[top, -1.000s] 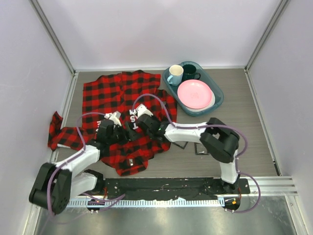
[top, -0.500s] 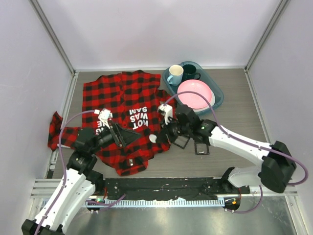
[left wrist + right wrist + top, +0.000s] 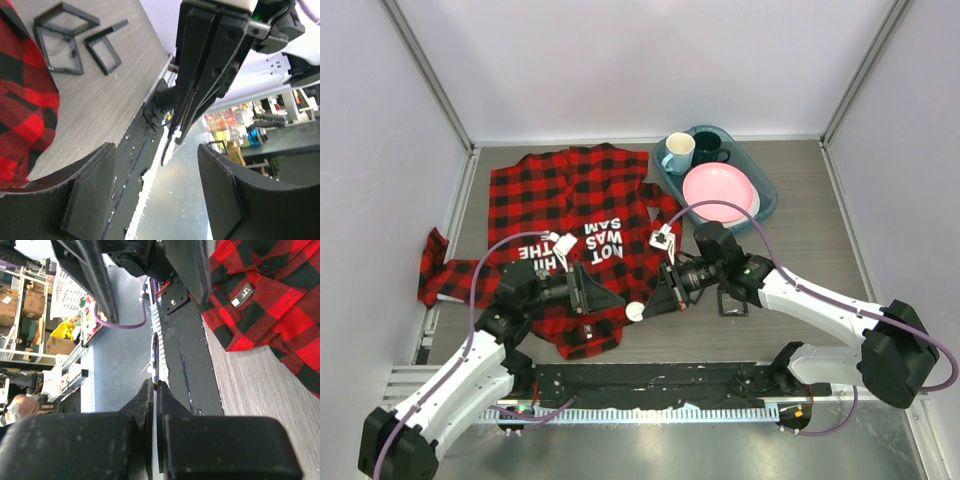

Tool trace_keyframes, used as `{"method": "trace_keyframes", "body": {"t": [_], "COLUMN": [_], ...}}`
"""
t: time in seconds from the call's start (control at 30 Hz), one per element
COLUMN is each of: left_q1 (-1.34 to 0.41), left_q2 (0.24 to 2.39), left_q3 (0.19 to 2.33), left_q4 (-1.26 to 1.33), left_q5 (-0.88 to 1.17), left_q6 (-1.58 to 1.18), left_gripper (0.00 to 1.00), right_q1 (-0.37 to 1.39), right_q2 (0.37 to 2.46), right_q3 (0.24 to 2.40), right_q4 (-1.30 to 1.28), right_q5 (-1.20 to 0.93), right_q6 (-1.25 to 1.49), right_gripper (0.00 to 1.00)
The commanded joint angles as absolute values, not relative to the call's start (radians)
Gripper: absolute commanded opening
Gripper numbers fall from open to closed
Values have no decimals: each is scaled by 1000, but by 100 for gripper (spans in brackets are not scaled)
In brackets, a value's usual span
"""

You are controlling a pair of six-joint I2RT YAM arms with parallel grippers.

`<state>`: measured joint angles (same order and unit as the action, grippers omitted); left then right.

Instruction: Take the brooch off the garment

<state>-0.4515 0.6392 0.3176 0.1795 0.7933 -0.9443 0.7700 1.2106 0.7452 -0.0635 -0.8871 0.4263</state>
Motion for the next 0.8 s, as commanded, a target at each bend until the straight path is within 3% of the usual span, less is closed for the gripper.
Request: {"method": "trace_keyframes", "body": {"t": [0.0, 0.03, 0.13, 0.77], "left_q1": [-485, -486, -495, -546], "left_q2": [706, 716, 730, 775], "left_q3": [318, 316, 316, 319], "left_q4": [297, 313, 363, 445], "left_q5": [857, 862, 879, 919], "left_q6": [-962, -974, -983, -989], "left_gripper": [68, 61, 54, 34], "right_q1": [769, 770, 769, 767], "right_q2": [1212, 1219, 1236, 1264], "right_q3": [765, 765, 769, 802], "right_q4": [23, 23, 23, 23], "right_q5": [-982, -982, -988, -994], "right_q6": [451, 451, 449, 449], "right_gripper": [1, 1, 1, 1]}}
